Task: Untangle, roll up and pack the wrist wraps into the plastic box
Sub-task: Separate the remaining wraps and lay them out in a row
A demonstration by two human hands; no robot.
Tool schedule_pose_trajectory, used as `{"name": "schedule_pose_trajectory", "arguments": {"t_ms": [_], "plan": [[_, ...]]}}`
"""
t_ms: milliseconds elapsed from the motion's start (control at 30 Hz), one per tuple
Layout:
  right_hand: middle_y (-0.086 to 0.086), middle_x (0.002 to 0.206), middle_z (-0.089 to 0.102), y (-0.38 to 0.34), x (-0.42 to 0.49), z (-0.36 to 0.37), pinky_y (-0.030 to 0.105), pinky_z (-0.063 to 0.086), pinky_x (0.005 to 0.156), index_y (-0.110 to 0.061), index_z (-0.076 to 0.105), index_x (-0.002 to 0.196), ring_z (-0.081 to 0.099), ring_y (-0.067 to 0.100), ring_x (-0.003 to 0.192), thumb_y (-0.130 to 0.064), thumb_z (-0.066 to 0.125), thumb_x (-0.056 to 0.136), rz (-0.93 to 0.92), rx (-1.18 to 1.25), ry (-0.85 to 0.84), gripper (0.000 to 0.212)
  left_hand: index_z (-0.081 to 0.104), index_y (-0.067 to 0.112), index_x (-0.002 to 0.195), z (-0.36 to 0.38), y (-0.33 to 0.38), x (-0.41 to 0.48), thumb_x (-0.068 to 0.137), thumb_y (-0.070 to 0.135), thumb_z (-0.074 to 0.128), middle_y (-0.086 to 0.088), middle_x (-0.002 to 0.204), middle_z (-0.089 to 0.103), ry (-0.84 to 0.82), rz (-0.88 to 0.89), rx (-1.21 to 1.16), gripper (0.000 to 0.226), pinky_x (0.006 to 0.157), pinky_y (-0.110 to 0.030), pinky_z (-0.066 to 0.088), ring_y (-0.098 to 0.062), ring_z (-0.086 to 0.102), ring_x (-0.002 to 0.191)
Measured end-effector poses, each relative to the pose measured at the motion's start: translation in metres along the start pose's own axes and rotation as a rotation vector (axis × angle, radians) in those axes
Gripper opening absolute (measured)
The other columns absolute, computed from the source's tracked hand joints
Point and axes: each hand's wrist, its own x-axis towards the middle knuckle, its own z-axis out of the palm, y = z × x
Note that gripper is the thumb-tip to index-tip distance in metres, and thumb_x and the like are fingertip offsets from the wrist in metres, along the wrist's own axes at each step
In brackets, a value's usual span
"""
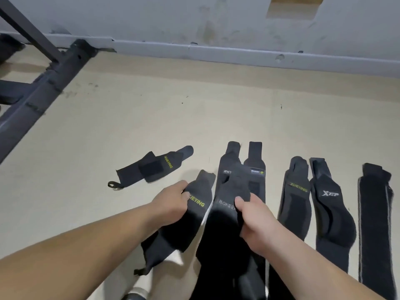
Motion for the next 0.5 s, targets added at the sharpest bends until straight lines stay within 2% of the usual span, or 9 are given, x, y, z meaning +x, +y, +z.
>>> {"name": "schedule_pose_trajectory", "arguments": {"t_ms": [67, 167, 200, 267, 367, 433, 500], "plan": [[0.002, 0.115, 0.079, -0.002, 0.021, -0.001, 0.055, 0.062, 0.089, -0.035, 0.069, 0.119, 0.074, 0.032, 0.109, -0.021, 0.046, 0.106, 0.008, -0.017, 0.033, 0.029, 0.052, 0.017, 0.097, 0.011, -0.005, 0.029, 0.109, 0.021, 0.043, -0.001, 0.088, 0.061, 0.030, -0.008, -0.059, 0.016, 0.085, -0.038, 0.048, -0.026, 0.061, 0.092], [-0.002, 0.115, 0.079, -0.013, 0.047, 0.008, 0.045, 0.064, 0.079, -0.034, 0.065, 0.123, 0.075, 0.027, 0.108, -0.019, 0.044, 0.110, -0.019, -0.003, 0.012, 0.029, 0.050, 0.018, 0.095, 0.017, -0.006, 0.067, 0.110, 0.021, 0.043, 0.002, 0.081, 0.053, 0.055, -0.016, -0.148, 0.017, 0.081, -0.038, 0.044, -0.026, 0.056, 0.087], [-0.003, 0.116, 0.079, -0.017, 0.055, 0.014, 0.043, 0.063, 0.082, -0.034, 0.063, 0.126, 0.075, 0.026, 0.109, -0.018, 0.043, 0.111, -0.034, -0.017, -0.006, 0.029, 0.050, 0.021, 0.096, 0.017, -0.006, 0.078, 0.110, 0.022, 0.043, 0.003, 0.082, 0.053, 0.070, -0.024, -0.182, 0.017, 0.082, -0.038, 0.045, -0.026, 0.056, 0.088], [-0.004, 0.118, 0.079, -0.026, 0.073, 0.029, 0.045, 0.061, 0.092, -0.034, 0.061, 0.129, 0.075, 0.024, 0.110, -0.018, 0.044, 0.110, -0.062, -0.051, -0.010, 0.030, 0.055, 0.023, 0.111, 0.014, -0.009, 0.099, 0.110, 0.026, 0.042, 0.004, 0.092, 0.058, 0.089, -0.043, -0.266, 0.013, 0.092, -0.038, 0.047, -0.026, 0.060, 0.097], [-0.002, 0.120, 0.076, -0.040, 0.098, 0.050, 0.050, 0.056, 0.103, -0.035, 0.063, 0.125, 0.071, 0.026, 0.113, -0.020, 0.049, 0.104, -0.121, -0.125, 0.047, 0.029, 0.048, 0.023, 0.146, 0.014, -0.021, 0.120, 0.108, 0.027, 0.047, 0.002, 0.131, 0.059, 0.052, -0.071, -0.301, 0.037, 0.111, -0.037, 0.043, -0.024, 0.056, 0.127], [0.001, 0.122, 0.072, -0.050, 0.109, 0.060, 0.052, 0.056, 0.104, -0.035, 0.064, 0.120, 0.069, 0.029, 0.113, -0.022, 0.049, 0.099, -0.173, -0.192, 0.128, 0.029, 0.050, 0.018, 0.145, 0.011, -0.033, 0.131, 0.105, 0.020, 0.051, -0.003, 0.140, 0.054, 0.139, -0.040, -0.198, 0.040, 0.112, -0.040, 0.043, -0.025, 0.054, 0.130], [0.007, 0.119, 0.070, -0.056, 0.116, 0.063, 0.052, 0.055, 0.104, -0.030, 0.063, 0.114, 0.067, 0.033, 0.110, -0.016, 0.046, 0.103, -0.185, -0.227, 0.182, 0.025, 0.058, 0.019, 0.130, 0.003, -0.047, 0.136, 0.100, 0.014, 0.051, -0.003, 0.134, 0.052, 0.322, -0.023, -0.028, 0.031, 0.100, -0.042, 0.047, -0.026, 0.053, 0.123]]}}
